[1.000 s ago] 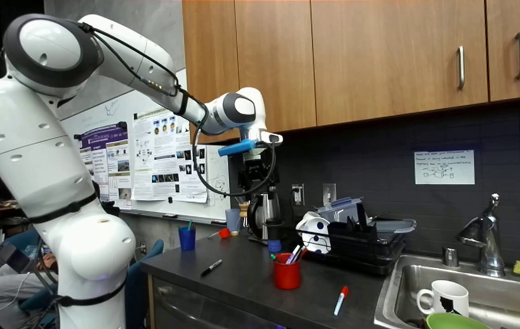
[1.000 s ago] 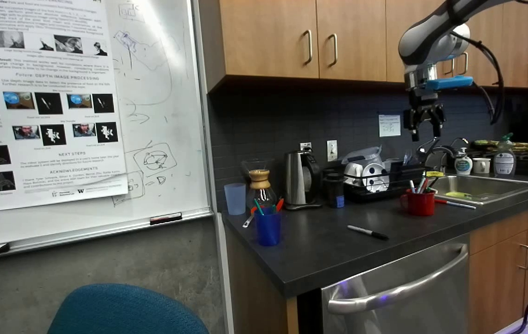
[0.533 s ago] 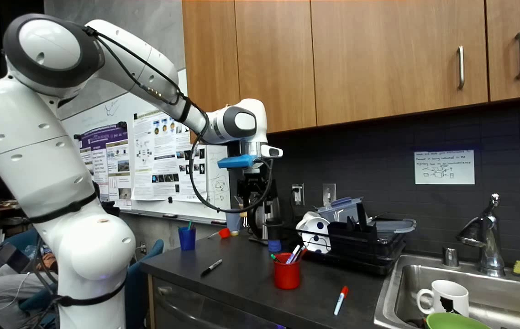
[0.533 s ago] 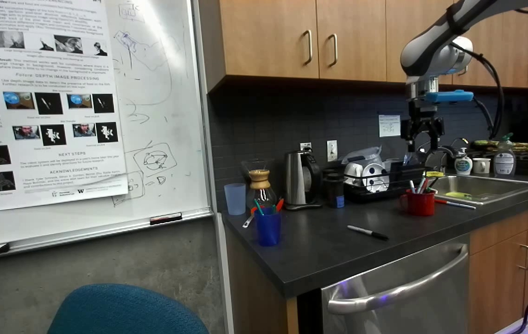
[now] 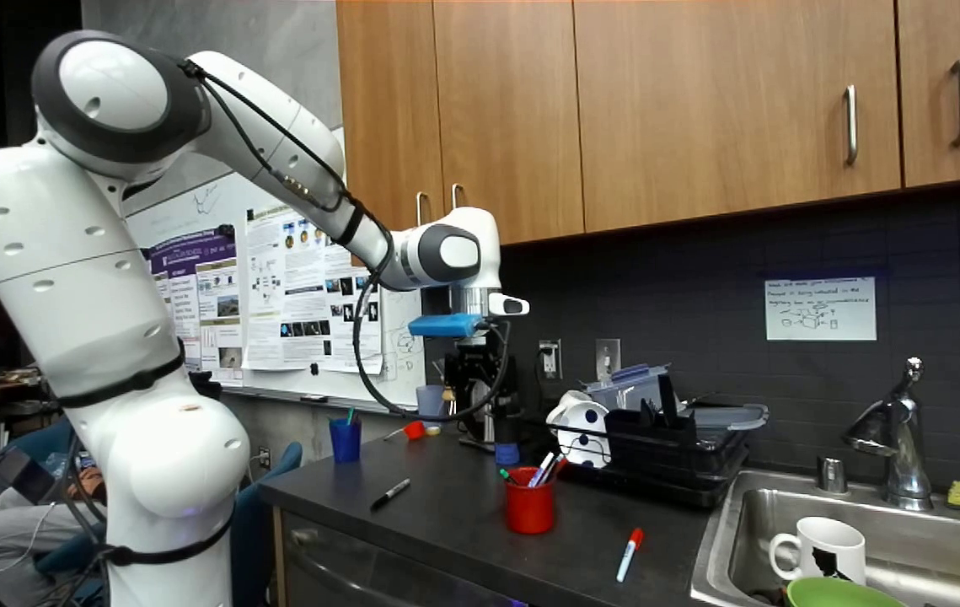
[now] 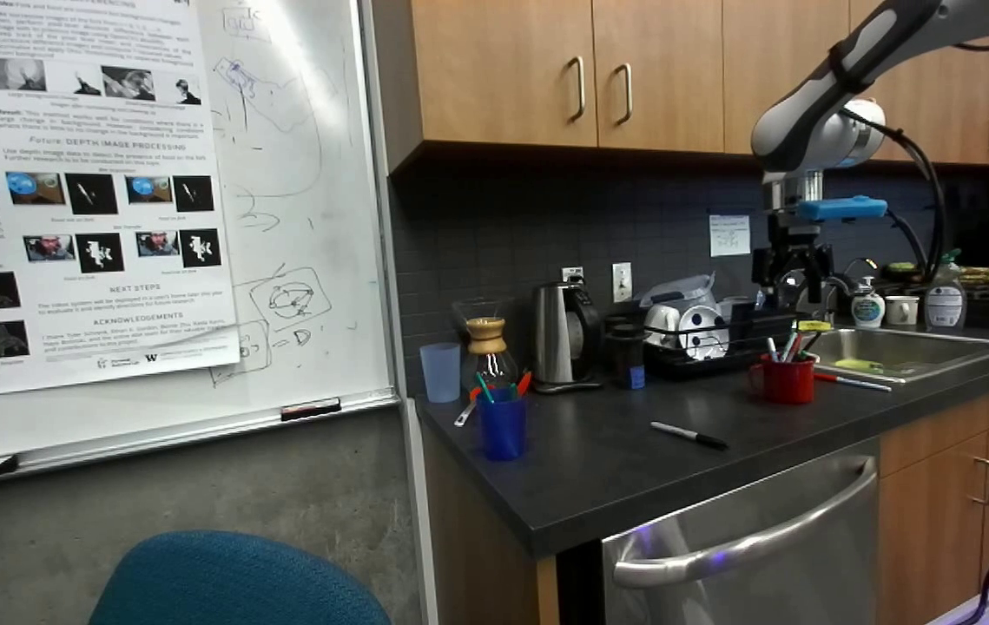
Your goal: Remove one pen from the red mug and put it on the left side of the counter.
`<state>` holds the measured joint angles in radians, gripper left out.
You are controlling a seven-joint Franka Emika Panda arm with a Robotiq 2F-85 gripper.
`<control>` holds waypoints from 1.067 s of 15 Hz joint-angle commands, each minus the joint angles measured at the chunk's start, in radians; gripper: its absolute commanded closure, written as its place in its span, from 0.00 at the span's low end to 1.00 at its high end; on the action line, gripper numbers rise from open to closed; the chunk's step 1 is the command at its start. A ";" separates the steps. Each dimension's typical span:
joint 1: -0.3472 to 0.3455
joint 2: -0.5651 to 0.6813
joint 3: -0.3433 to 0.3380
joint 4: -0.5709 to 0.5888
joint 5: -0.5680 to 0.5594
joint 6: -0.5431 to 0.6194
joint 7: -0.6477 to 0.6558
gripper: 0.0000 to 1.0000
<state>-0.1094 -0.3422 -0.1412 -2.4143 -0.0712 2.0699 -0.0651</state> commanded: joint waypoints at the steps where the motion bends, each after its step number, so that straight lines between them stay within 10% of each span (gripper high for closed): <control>1: -0.007 0.040 -0.002 -0.004 0.026 0.046 0.017 0.00; 16: -0.023 0.118 -0.022 0.004 0.027 0.042 -0.013 0.00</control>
<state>-0.1246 -0.2483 -0.1477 -2.4227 -0.0702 2.1188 -0.0378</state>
